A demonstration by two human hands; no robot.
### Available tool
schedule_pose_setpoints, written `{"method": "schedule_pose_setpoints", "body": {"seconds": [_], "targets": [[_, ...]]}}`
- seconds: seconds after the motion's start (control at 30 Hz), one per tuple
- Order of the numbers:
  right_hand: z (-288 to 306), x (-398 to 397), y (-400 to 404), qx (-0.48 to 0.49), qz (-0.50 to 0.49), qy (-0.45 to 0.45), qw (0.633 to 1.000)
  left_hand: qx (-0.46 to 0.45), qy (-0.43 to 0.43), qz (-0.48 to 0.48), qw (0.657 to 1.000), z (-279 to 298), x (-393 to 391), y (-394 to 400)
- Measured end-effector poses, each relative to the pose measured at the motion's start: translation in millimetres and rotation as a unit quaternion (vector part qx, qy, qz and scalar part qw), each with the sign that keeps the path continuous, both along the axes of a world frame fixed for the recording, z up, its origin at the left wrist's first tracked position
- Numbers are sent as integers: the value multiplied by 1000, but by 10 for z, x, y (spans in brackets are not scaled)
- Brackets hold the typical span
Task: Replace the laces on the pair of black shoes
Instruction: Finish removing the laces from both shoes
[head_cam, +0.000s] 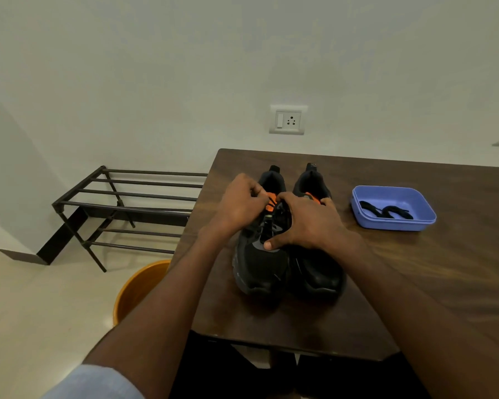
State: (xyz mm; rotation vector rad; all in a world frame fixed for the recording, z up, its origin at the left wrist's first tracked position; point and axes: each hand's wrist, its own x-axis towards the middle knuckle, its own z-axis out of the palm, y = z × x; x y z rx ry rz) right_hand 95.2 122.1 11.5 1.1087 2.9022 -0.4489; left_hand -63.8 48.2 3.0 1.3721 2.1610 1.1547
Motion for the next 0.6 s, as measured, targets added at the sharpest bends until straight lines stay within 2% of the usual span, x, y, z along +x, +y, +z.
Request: {"method": "schedule_pose_setpoints", "body": {"seconds": [0.07,0.1,0.2,0.23,0.27,0.33,0.4,0.47,0.5,0.57,0.6], "targets": [[-17,2,-7,-1,0,14,1000,-11,-37,-25,999,-9,-5,15],[-24,-6,-18,-2,2,20,1000,-11,-16,-33,999,-41,-18,32],[-24,-33,-44,-6,3,27,1000,-57,183,-10,981,-133,-34,60],[-19,-36,-47,-6,3,28,1000,-59,204,-3,977,-136,-26,65],[-12,-29,-48,-7,3,29,1000,-40,184,0,982,-112,-13,62],[-7,-16,-46,-10,4,32,999,21,56,21,998,-33,-18,32],[-2,-8,-45,-16,2,34,999,52,-107,46,992,44,-35,9],[-18,-20,-32,-24,1,36,999,39,-183,31,982,65,-43,-8],[-24,-30,-30,-29,3,36,999,20,-158,21,987,45,-67,3],[-45,-36,-18,-34,3,37,999,-54,34,2,998,15,-117,8],[-53,-36,-11,-35,2,37,999,-91,123,-4,988,-12,-129,12]]}}
